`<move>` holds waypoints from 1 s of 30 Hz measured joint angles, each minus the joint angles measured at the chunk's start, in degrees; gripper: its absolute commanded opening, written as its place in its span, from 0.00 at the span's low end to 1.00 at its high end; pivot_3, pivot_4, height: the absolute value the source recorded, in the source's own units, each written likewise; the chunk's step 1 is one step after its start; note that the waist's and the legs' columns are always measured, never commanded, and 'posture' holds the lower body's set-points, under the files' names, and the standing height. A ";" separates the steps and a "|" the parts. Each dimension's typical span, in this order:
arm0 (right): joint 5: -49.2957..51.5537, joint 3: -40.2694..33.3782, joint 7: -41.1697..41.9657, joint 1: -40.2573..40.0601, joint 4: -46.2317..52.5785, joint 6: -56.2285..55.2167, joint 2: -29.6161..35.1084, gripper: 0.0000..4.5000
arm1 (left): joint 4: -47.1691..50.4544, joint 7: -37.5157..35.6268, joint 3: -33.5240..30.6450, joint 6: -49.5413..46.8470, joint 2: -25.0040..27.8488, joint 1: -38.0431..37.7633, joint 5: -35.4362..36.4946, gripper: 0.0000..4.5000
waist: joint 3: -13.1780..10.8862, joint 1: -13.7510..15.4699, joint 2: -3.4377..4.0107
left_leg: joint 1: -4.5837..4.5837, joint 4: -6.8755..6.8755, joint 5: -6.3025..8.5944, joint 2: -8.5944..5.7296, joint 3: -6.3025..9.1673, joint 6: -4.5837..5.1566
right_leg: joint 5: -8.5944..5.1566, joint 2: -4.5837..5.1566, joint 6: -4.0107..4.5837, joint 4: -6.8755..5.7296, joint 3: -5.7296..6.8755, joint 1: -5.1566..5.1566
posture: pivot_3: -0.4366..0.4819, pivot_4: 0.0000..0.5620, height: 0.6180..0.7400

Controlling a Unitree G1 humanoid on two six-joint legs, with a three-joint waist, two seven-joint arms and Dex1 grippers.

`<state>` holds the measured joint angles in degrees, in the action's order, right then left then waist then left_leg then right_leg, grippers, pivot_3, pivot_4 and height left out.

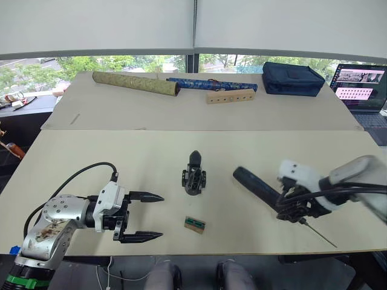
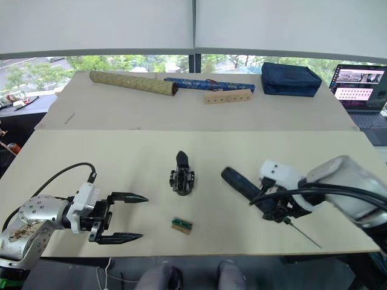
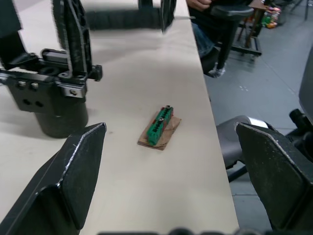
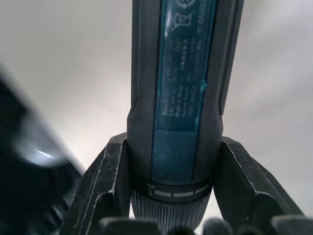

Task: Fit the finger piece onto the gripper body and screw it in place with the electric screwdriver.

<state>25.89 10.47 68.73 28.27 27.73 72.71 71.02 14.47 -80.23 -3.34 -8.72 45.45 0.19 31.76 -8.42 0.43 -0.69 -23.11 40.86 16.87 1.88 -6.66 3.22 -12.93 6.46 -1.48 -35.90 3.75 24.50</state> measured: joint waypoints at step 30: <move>13.55 -10.43 -0.24 -12.58 4.54 -47.47 -44.62 0.43 | -16.29 3.54 14.33 9.71 -11.89 9.71 -15.01 1.00 | 0.00 0.29 -0.02 | 0.17 0.10 0.00 -0.14 0.07 0.06 | 0.01 -0.08 -0.03 -0.13 -0.01 -0.26 | 0.48 0.27 1.00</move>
<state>39.44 0.03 68.49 15.69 32.27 25.23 26.40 -1.82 -76.70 10.98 0.99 33.57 9.90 16.75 -8.42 0.72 -0.71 -22.94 40.96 16.88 1.74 -6.59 3.28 -12.92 6.38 -1.51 -36.03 3.74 24.25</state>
